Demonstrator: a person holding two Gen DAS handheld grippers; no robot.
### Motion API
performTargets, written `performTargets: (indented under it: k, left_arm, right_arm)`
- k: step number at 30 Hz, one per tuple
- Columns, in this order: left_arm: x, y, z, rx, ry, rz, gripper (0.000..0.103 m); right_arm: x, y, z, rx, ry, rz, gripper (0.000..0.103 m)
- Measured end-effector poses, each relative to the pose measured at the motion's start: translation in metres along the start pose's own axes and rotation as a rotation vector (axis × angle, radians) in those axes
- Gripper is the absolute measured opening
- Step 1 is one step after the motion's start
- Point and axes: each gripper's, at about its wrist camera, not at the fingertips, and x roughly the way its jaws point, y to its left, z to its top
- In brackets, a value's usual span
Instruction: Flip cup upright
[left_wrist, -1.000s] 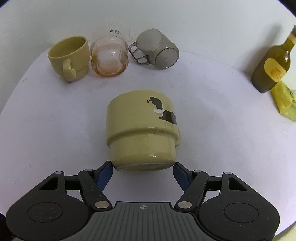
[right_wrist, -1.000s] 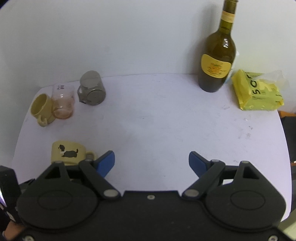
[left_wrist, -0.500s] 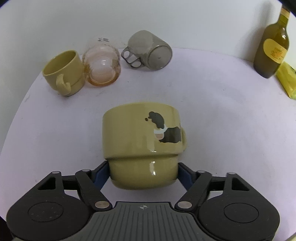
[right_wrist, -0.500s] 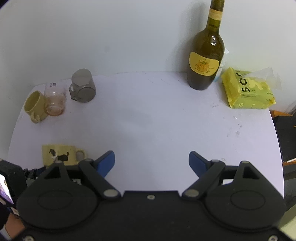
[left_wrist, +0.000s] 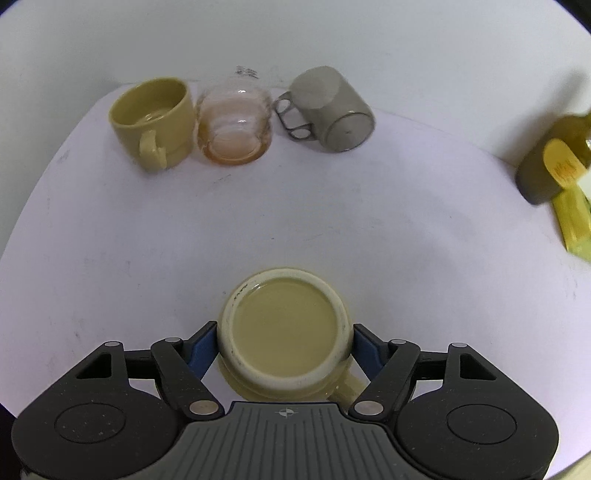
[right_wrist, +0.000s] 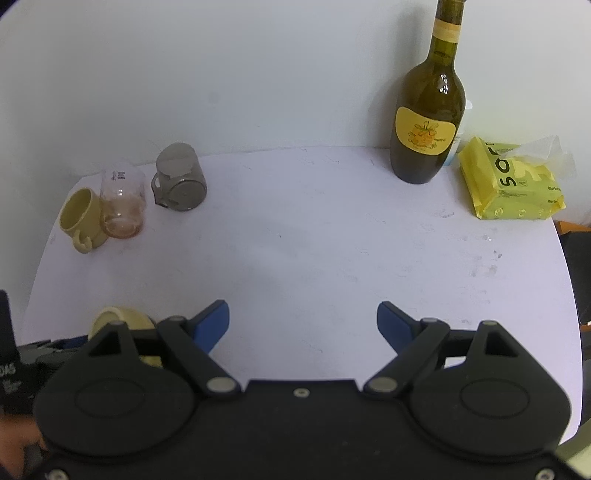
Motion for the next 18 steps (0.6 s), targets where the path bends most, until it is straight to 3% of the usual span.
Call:
performTargets:
  k: [8, 12, 18]
  left_arm:
    - [0.008, -0.002, 0.013, -0.033, 0.037, 0.028, 0.07]
    - [-0.001, -0.008, 0.01, 0.067, -0.006, 0.021, 0.081]
    - [0.001, -0.016, 0.001, 0.25, -0.013, 0.035, 0.083]
  right_arm:
    - [0.0, -0.01, 0.003, 0.032, -0.01, -0.018, 0.086]
    - [0.002, -0.012, 0.004, 0.034, -0.01, -0.021, 0.086]
    - [0.005, -0.015, 0.003, 0.033, 0.003, -0.019, 0.086]
